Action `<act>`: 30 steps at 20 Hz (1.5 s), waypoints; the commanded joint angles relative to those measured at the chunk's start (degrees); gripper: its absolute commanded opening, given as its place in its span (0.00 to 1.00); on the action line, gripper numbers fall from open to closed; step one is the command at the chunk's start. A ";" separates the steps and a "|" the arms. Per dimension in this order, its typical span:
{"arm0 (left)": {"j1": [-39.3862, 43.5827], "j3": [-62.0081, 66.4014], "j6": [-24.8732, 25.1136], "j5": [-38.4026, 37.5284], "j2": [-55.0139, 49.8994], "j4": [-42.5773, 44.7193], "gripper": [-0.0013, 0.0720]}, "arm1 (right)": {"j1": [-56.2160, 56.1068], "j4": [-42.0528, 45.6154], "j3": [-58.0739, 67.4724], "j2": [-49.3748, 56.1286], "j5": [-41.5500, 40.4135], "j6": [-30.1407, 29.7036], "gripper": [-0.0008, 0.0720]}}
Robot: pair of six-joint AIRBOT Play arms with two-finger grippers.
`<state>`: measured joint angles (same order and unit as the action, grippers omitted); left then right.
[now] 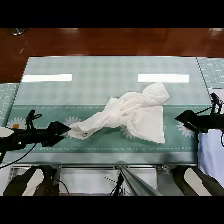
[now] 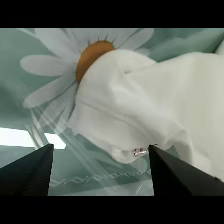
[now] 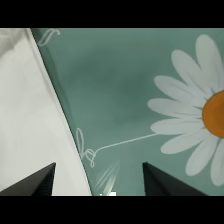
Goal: Fold the shirts.
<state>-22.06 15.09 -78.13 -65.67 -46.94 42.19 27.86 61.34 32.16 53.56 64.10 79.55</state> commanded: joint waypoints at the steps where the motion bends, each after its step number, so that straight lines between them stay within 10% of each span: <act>1: -0.37 -0.46 5.73 5.46 -4.13 -6.62 0.98 | 0.13 -1.20 -1.66 -0.57 1.90 -2.10 0.86; 9: 11.63 -0.09 10.88 13.27 -13.77 -12.68 0.94 | 0.13 -1.29 -1.79 -0.57 4.17 -1.84 0.86; 11: 12.44 1.90 13.60 12.66 -15.37 -12.94 0.13 | 0.13 0.28 -2.91 -0.57 6.69 -1.81 0.86; 12: 12.44 3.21 14.91 12.52 -15.56 -12.92 0.05 | 0.13 1.29 -3.80 -0.57 7.80 -1.79 0.86; 30: 12.44 11.67 15.50 12.13 -15.61 -12.92 0.05 | -7.02 -14.80 6.80 23.10 0.13 -8.11 0.86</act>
<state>-9.65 26.68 -62.67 -53.43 -62.50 29.28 24.71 47.46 34.22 71.40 65.80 71.70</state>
